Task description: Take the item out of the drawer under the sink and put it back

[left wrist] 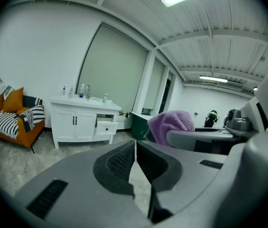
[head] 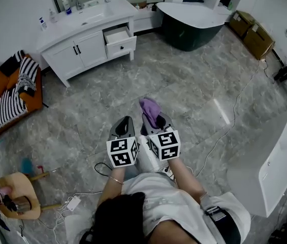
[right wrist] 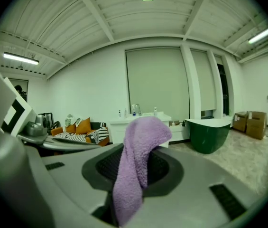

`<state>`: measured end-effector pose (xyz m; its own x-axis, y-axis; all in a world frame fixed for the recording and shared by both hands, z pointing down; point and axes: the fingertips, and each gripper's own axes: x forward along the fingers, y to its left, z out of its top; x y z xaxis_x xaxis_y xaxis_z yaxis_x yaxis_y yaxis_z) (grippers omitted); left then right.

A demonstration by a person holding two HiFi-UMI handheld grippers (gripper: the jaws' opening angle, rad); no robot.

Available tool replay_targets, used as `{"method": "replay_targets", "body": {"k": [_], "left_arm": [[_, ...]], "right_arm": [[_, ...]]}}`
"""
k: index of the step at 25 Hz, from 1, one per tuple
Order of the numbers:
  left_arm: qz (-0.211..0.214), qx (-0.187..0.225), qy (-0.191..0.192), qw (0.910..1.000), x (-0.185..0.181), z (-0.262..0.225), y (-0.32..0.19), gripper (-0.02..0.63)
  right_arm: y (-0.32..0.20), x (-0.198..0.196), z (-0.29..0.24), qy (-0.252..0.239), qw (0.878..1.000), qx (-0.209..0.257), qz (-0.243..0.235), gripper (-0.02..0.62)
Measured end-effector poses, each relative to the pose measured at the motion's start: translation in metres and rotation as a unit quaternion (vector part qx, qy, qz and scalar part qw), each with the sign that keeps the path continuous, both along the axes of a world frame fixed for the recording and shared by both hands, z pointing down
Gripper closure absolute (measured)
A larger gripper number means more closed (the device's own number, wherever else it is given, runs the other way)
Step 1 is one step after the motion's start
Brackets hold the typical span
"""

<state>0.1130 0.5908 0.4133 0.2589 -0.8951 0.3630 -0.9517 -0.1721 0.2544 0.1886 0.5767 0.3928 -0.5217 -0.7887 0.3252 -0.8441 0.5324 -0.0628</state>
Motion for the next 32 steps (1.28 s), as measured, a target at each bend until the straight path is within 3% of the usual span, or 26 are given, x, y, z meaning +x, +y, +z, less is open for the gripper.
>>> {"method": "replay_targets", "body": {"k": [10,18,23,32], "left_arm": [[0.008,0.009,-0.006,0.9999,-0.043,-0.005,-0.079,0.589],[0.014,0.021,-0.033,0.9991,-0.079,-0.009,-0.122,0.589],[0.013,0.011,-0.008,0.9998,-0.101,-0.008,-0.146,0.589],[0.013,0.013,-0.006,0.9998,-0.127,-0.009,-0.174,0.589]], "right_arm": [[-0.073,-0.042,-0.001,0.018,1.0,-0.004,0.004,0.482],[-0.118,-0.078,-0.003,0.011,1.0,-0.003,0.012,0.482],[-0.141,-0.098,0.0,0.009,1.0,-0.009,0.015,0.482],[-0.17,-0.123,-0.006,0.002,1.0,0.002,0.019,0.482]]}}
